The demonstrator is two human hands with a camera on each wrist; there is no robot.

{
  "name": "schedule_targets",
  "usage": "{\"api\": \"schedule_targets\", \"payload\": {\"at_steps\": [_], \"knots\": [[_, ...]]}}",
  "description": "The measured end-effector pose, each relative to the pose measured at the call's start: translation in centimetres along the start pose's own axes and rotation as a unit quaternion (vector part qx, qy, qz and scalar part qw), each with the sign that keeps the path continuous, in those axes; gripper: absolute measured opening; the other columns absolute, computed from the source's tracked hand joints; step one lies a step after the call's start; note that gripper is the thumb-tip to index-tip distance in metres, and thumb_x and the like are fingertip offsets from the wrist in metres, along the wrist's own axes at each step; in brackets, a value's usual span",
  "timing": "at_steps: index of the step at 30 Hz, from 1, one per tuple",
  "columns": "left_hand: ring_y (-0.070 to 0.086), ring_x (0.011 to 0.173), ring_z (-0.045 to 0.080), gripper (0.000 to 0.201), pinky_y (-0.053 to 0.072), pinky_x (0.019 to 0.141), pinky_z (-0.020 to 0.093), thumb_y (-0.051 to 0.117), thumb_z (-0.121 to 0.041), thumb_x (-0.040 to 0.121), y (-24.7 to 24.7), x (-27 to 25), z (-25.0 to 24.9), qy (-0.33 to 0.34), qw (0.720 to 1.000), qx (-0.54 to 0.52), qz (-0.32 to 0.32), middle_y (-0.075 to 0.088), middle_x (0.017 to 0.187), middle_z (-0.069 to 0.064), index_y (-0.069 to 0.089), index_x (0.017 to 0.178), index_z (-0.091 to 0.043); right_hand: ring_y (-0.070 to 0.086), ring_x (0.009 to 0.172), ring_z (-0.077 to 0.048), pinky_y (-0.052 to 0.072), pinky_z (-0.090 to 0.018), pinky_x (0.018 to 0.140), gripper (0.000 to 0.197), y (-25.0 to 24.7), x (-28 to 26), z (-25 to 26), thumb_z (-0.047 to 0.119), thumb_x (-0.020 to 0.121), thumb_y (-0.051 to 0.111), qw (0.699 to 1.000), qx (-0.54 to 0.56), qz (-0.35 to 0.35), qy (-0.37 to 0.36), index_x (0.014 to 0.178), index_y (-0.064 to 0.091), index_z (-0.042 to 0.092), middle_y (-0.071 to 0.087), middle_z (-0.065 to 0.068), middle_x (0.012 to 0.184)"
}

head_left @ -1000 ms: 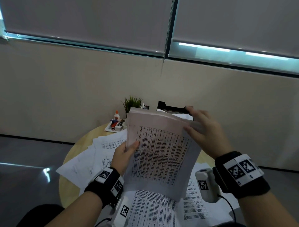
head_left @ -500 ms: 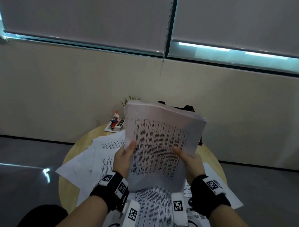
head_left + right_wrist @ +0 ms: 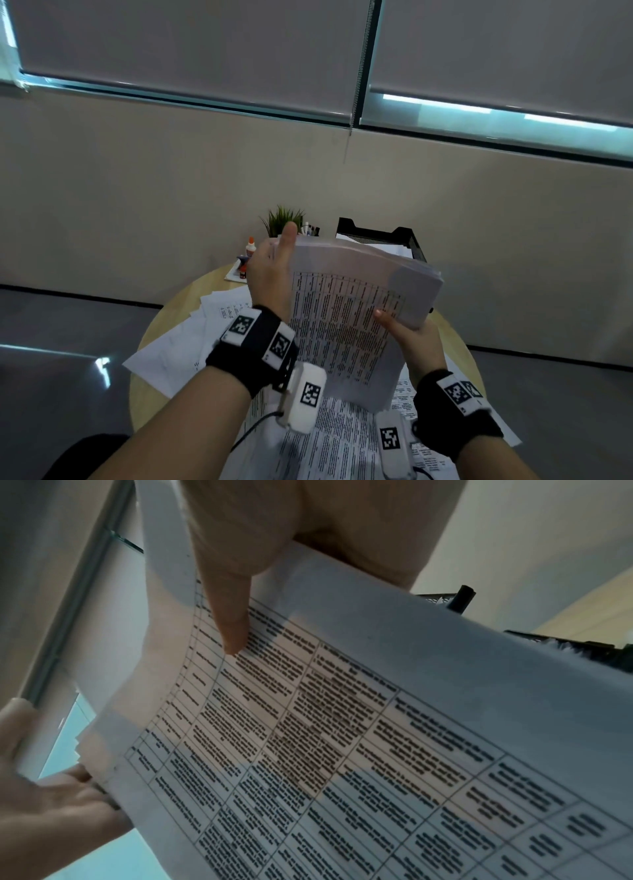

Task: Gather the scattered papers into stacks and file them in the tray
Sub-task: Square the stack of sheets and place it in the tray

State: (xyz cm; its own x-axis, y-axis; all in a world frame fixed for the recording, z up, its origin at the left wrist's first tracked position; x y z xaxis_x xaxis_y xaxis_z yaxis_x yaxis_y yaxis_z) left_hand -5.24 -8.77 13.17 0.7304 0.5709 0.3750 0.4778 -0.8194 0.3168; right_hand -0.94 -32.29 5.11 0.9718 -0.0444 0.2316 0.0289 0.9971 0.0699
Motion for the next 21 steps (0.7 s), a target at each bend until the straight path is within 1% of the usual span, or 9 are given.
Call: {"api": "schedule_targets", "payload": {"at_steps": [1,3,6,9,12,14,17,19,21], "knots": [[0.029,0.054,0.013,0.051,0.027,0.056,0.028,0.057,-0.052,0.084,0.0,0.5,0.0,-0.010,1.000,0.008,-0.024,0.030,0.056,-0.005,0.029,0.055,-0.020,0.070,0.092,-0.023,0.054,-0.042,0.085,0.018,0.0,0.1,0.0,0.009,0.074,0.078,1.000,0.000,0.001,0.001,0.090,0.074,0.017,0.076,-0.002,0.091],[0.036,0.058,0.015,0.049,0.030,0.057,0.028,0.066,-0.044,0.083,0.0,1.4,0.5,-0.027,0.998,0.020,-0.050,0.036,0.056,-0.005,0.035,0.054,-0.019,0.070,0.092,-0.024,0.054,-0.042,0.084,0.019,-0.1,0.2,-0.1,0.009,0.073,0.078,1.000,0.001,0.003,0.001,0.090,0.074,0.016,0.076,-0.002,0.091],[0.049,0.071,0.017,0.022,0.038,0.060,0.026,0.069,-0.027,0.080,0.1,2.2,1.0,-0.019,0.996,0.057,-0.061,0.052,0.068,-0.004,0.054,0.069,-0.017,0.070,0.092,-0.024,0.055,-0.038,0.081,0.019,0.0,0.2,0.0,0.008,0.074,0.077,1.000,0.012,0.009,-0.003,0.092,0.074,0.014,0.076,-0.002,0.090],[0.052,0.077,0.015,0.014,0.041,0.065,0.025,0.065,-0.022,0.084,-0.1,2.2,0.8,0.011,0.996,0.063,-0.059,0.057,0.078,-0.004,0.054,0.076,-0.023,0.070,0.092,-0.023,0.054,-0.037,0.083,0.017,0.0,0.3,0.3,0.010,0.075,0.076,0.999,0.031,0.010,0.000,0.092,0.074,0.013,0.076,0.000,0.088],[0.058,0.089,0.020,0.022,0.050,0.077,0.034,0.073,-0.041,0.077,0.0,2.2,1.0,0.020,0.999,0.044,0.009,0.062,0.096,0.003,0.055,0.082,-0.031,0.070,0.091,-0.022,0.053,-0.041,0.088,0.012,0.0,0.6,0.5,0.015,0.074,0.077,0.999,0.035,0.009,0.007,0.086,0.074,0.018,0.076,0.002,0.085],[0.061,0.092,0.024,0.035,0.054,0.075,0.039,0.076,-0.048,0.066,-0.2,1.9,1.8,0.000,0.996,0.038,0.075,0.063,0.100,0.007,0.058,0.088,-0.028,0.071,0.091,-0.023,0.052,-0.043,0.091,0.016,0.1,0.7,0.6,0.020,0.071,0.078,0.999,0.041,0.015,0.009,0.086,0.075,0.017,0.076,-0.001,0.087],[0.066,0.090,0.023,0.035,0.056,0.076,0.033,0.075,-0.030,0.068,-1.0,1.3,4.4,-0.058,0.987,0.038,0.142,0.069,0.095,0.006,0.064,0.096,-0.014,0.071,0.094,-0.024,0.051,-0.046,0.093,0.032,0.2,0.9,0.1,0.028,0.062,0.085,0.998,0.054,0.031,0.021,0.090,0.076,0.014,0.076,-0.006,0.093],[0.067,0.090,0.014,0.027,0.053,0.088,0.034,0.077,-0.018,0.070,-1.6,0.6,7.1,-0.128,0.974,0.056,0.180,0.072,0.090,-0.004,0.066,0.094,-0.017,0.071,0.095,-0.022,0.050,-0.046,0.095,0.023,0.3,0.7,-0.8,0.026,0.063,0.085,0.998,0.034,0.045,0.027,0.083,0.078,0.017,0.076,-0.003,0.095],[0.067,0.092,0.011,0.043,0.050,0.094,0.037,0.087,-0.031,0.055,-2.2,-0.3,9.8,-0.194,0.956,0.064,0.209,0.074,0.086,-0.005,0.068,0.091,-0.018,0.070,0.097,-0.021,0.049,-0.046,0.096,0.019,0.4,0.3,-2.3,0.021,0.065,0.082,0.998,0.016,0.052,0.039,0.084,0.078,0.019,0.076,-0.001,0.096]]}}
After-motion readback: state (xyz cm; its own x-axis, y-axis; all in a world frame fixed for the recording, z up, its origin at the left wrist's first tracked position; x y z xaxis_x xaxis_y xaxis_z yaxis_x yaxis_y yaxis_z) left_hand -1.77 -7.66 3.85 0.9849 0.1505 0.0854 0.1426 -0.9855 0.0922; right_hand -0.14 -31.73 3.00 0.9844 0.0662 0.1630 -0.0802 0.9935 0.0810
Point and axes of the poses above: each hand's wrist, its own x-axis towards the middle knuckle, its own y-axis out of the palm, z = x × y, the point moved 6 cm from there along x, towards the middle knuckle
